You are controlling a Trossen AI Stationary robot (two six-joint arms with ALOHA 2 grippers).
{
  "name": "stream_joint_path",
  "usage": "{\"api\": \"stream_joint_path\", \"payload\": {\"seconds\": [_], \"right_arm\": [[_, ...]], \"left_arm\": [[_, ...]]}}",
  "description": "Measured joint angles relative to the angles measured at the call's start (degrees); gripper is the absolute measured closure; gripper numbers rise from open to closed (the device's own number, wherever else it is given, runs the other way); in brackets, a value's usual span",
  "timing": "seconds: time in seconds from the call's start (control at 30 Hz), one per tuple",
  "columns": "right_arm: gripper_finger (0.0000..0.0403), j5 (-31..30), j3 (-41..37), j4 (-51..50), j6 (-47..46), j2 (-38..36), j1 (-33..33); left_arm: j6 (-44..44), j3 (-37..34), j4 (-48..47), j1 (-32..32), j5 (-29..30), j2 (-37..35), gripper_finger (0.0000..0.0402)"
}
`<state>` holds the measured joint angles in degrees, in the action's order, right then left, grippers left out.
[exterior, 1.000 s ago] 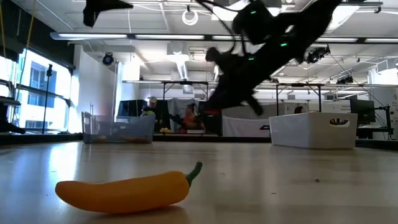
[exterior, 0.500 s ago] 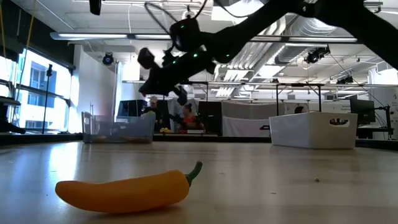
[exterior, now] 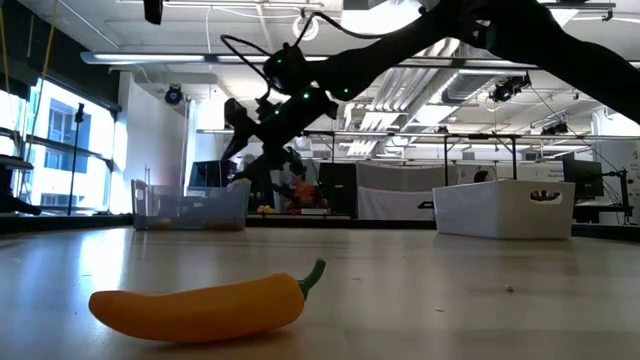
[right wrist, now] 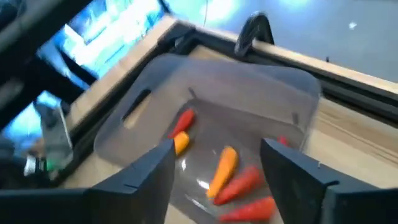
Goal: Sort produce into baskets
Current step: Put the yellow chili pepper into the black bin
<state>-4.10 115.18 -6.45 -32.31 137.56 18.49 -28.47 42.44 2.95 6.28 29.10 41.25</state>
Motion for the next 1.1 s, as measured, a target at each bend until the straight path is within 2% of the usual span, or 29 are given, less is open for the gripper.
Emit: {"api": "stream_joint_path", "payload": {"seconds": [0.07,0.13,0.27,0.33,0.43,0.53,0.63,0.73,0.83,1.0,1.07,1.1], "right_arm": [[0.0168,4.23,0.04,-3.08,2.32,-0.79,0.82],[0.0164,7.01,0.02,-10.27,6.81,-2.31,0.39],[0.0167,5.83,-1.36,-24.59,18.66,-6.84,-2.70],[0.0170,5.64,-5.70,-26.94,21.10,-10.51,-4.52],[0.0176,5.64,-17.60,-25.91,21.07,-18.36,-7.40],[0.0179,5.40,-33.12,-20.78,16.07,-29.32,-10.34],[0.0181,3.78,-47.08,-17.89,8.34,-40.75,-13.93],[0.0181,0.09,-57.94,-15.32,-0.52,-50.71,-18.31],[0.0181,-4.63,-65.80,-12.55,-10.15,-58.36,-22.83],[0.0181,-11.18,-74.27,-9.61,-22.13,-65.38,-28.63],[0.0181,-11.54,-76.39,-8.81,-24.41,-66.15,-29.96],[0.0181,-11.50,-77.07,-8.62,-24.94,-66.17,-30.49]], "left_arm": [[0.01,0.00,0.05,0.02,0.00,-0.01,0.0241],[0.04,0.00,-0.08,0.02,0.00,-0.01,0.0241],[0.07,0.00,-0.13,0.12,-0.43,-0.01,0.0241],[0.12,0.00,-0.19,0.15,-0.44,-0.01,0.0241],[0.13,0.00,-0.64,0.14,-0.72,-0.01,0.0241],[-1.18,0.00,-1.59,0.11,-4.62,-0.01,0.0241],[-6.00,0.20,-2.78,0.53,-12.33,1.54,0.0241],[-11.05,3.33,-14.66,3.38,-20.93,6.51,0.0241],[-16.73,6.82,-27.84,8.16,-26.57,14.30,0.0241],[-30.38,9.66,-40.79,17.89,-36.48,25.07,0.0241],[-39.66,9.55,-43.47,22.35,-36.00,27.75,0.0241],[-45.54,9.57,-43.73,24.95,-33.70,28.49,0.0241]]}}
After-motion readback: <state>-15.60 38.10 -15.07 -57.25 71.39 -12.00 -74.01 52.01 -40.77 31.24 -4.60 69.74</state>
